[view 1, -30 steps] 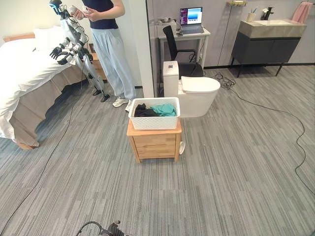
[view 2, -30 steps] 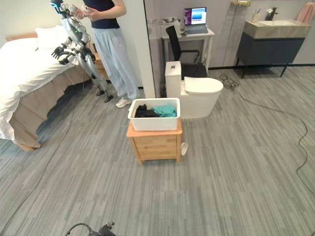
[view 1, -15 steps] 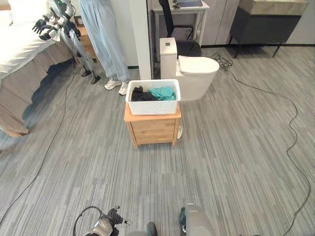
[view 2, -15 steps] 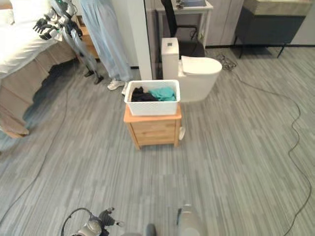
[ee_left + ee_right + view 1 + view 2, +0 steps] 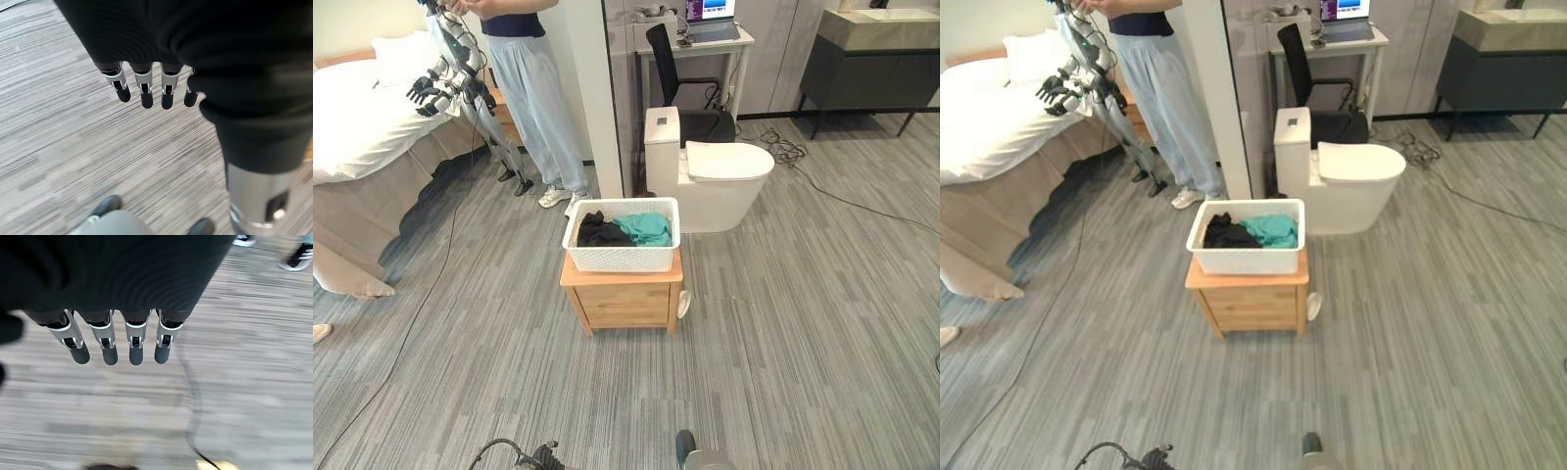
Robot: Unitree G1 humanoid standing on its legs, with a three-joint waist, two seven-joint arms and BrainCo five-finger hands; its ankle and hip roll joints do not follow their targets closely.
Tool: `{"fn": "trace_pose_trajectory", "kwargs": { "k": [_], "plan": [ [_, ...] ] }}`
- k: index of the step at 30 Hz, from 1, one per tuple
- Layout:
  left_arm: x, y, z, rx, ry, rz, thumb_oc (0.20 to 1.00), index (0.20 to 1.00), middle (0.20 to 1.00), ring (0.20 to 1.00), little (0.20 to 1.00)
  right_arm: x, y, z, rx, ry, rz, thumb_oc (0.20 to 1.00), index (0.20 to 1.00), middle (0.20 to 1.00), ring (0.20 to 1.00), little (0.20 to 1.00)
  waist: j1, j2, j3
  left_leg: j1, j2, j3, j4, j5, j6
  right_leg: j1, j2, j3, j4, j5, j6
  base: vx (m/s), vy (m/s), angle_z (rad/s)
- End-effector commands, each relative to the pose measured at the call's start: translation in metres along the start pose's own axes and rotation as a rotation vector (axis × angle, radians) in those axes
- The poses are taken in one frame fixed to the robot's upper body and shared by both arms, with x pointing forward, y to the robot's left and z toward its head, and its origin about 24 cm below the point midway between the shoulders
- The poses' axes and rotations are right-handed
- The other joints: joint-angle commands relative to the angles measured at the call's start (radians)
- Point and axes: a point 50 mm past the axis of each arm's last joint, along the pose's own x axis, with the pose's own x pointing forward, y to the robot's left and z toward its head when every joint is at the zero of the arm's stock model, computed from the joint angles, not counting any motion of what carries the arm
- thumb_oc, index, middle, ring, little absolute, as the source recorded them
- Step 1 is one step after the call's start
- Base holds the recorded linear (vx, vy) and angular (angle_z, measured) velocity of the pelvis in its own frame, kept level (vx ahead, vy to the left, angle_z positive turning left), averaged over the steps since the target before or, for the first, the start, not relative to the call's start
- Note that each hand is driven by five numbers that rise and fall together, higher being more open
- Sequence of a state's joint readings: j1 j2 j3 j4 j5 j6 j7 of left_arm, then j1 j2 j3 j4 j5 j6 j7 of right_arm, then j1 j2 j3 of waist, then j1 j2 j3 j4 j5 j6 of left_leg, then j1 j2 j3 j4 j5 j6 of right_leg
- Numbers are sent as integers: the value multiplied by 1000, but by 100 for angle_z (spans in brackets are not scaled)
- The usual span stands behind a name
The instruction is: Grab the laundry basket,head to the washer,open it,put in the laundry and shut it.
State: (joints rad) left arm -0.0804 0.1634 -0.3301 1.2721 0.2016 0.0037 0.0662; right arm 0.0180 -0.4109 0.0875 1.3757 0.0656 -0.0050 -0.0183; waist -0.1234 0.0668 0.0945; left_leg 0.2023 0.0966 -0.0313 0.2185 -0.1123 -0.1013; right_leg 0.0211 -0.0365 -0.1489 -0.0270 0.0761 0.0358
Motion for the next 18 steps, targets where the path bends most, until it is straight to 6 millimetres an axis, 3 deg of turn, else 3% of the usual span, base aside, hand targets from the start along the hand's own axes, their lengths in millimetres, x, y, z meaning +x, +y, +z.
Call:
{"fn": "trace_pose_trajectory", "kwargs": {
  "k": [1,2,4,6,9,10,11,12,13,14,17,18],
  "plan": [
    [2,26,33,26,-117,71,1000,1000,1000,1000,1000,-1,-15,-12,32,38,-62,1000,1000,1000,1000,1000,-9,-27,58,-18,-13,1,208,232,-17,-95,9,21,102,-39,22,238,-251,1],
    [2,28,36,28,-128,76,1000,1000,1000,1000,1000,-1,-16,-13,28,44,-71,1000,1000,1000,1000,1000,-2,-36,67,-68,-11,8,290,270,-21,-68,8,22,91,-49,6,215,-261,6],
    [2,31,40,47,-127,81,1000,1000,1000,1000,1000,1,-1,18,-23,-48,-52,1000,1000,1000,1000,1000,19,-73,91,-171,-2,62,481,271,-12,-24,-3,18,80,-66,-24,184,-288,8],
    [2,36,44,47,-134,106,1000,1000,1000,1000,1000,1,2,23,-19,-60,-58,1000,1000,1000,1000,1000,29,-89,101,-231,15,132,471,233,-1,15,-6,5,75,-88,-27,224,-194,-1],
    [2,39,49,43,-147,123,1000,1000,1000,1000,1000,1,2,22,-14,-67,-67,1000,1000,1000,1000,1000,36,-92,100,-292,40,217,368,201,4,55,-9,-17,64,-113,-19,213,-49,6],
    [2,38,53,48,-160,126,1000,1000,1000,1000,1000,1,-1,27,6,-90,-84,1000,1000,1000,1000,1000,47,-92,101,-334,71,254,236,182,9,76,-12,-30,58,-134,-7,254,-13,34],
    [2,38,53,48,-160,125,1000,1000,1000,1000,1000,1,-1,27,7,-90,-85,1000,1000,1000,1000,1000,48,-93,102,-330,69,256,232,181,10,78,-14,-30,59,-136,-6,351,109,39],
    [2,37,57,56,-167,125,1000,1000,1000,1000,1000,0,0,36,-9,-127,-96,1000,1000,1000,1000,1000,59,-83,108,-344,74,220,13,205,11,104,-7,-17,57,-159,12,195,100,17],
    [2,37,57,56,-167,125,1000,1000,1000,1000,1000,0,0,36,-9,-127,-96,1000,1000,1000,1000,1000,59,-83,108,-343,74,221,12,206,11,104,-8,-17,57,-159,12,546,267,-18],
    [3,36,61,64,-174,125,1000,1000,1000,1000,1000,0,2,46,-17,-167,-100,1000,1000,1000,1000,1000,64,-69,104,-341,148,212,-217,308,-30,155,-14,-10,56,-192,35,360,170,-29],
    [3,36,61,61,-171,125,1000,1000,1000,1000,1000,-1,3,48,-24,-173,-97,1000,1000,1000,1000,1000,65,-70,104,-325,165,223,-242,324,-37,173,-23,-5,57,-200,42,308,158,-39],
    [3,33,53,47,-148,119,1000,1000,1000,1000,1000,-1,10,52,-58,-186,-78,1000,1000,1000,1000,1000,71,-63,83,-287,164,195,-241,312,-38,199,-33,26,69,-224,65,336,215,-24]
  ]
}}
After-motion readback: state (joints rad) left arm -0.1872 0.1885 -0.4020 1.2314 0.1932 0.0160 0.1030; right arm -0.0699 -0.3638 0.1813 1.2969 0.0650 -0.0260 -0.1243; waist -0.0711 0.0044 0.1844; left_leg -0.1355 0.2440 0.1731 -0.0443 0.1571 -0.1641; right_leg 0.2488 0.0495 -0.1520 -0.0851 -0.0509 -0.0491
